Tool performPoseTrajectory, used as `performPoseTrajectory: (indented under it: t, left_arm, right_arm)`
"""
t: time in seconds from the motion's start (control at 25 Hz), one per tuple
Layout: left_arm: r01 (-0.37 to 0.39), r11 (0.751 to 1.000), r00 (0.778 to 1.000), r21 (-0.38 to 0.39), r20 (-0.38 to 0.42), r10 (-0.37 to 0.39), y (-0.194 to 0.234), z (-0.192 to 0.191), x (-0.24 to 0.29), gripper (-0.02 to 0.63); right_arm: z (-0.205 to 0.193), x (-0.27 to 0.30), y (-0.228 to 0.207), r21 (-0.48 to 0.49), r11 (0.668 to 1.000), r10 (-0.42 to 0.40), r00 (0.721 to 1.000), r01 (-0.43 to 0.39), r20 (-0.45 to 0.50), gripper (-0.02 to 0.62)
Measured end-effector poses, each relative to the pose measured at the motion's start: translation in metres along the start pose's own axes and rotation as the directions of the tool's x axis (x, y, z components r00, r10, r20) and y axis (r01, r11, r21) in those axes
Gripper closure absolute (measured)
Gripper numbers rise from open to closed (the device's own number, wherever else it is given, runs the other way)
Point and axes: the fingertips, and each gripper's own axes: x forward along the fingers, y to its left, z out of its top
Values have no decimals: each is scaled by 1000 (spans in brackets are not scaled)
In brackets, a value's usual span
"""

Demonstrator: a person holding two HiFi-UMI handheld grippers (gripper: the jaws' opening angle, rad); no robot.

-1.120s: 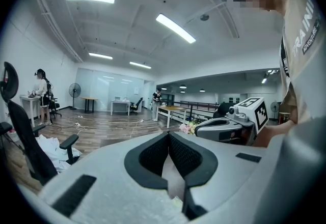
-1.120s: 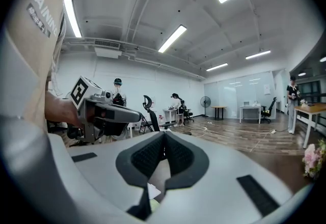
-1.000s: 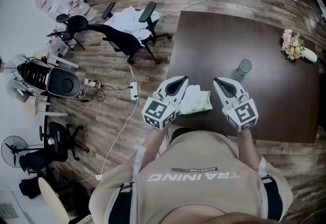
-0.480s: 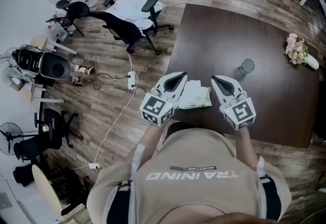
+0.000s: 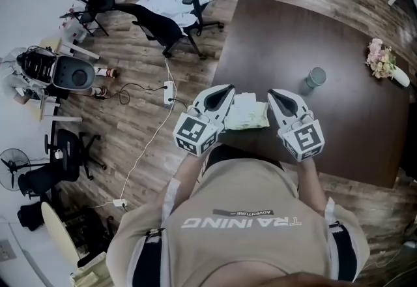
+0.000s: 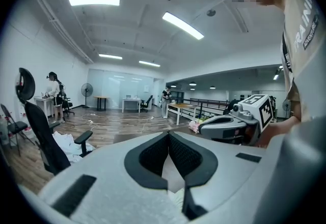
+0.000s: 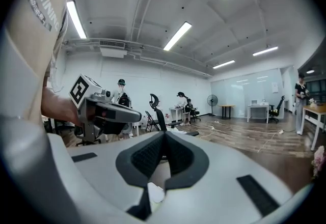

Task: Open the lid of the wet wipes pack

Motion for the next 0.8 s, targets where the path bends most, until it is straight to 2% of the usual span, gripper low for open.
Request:
performPoseTrajectory:
  t: [0.12,0.32,0.6,0.8]
  left_arm:
    - [-8,1000,1000,-10,-17,7,0,-3,-2,597]
    - [54,998,999,33,-6,-53,-13,9,5,597]
    - [89,994,996,71,3,-89,-17,18,-3,597]
    - [106,993,994,59,17,-107,-7,7,-23,597]
  right_arm:
    - [7,0,4,-20,1000,12,1000,-12,14,581]
    - [2,0,7,30,1000,-2,999,1,44,581]
    - [1,3,31,57,998,18,999,-20,36,580]
    - [7,10,46,25,999,-28,999,27,20,581]
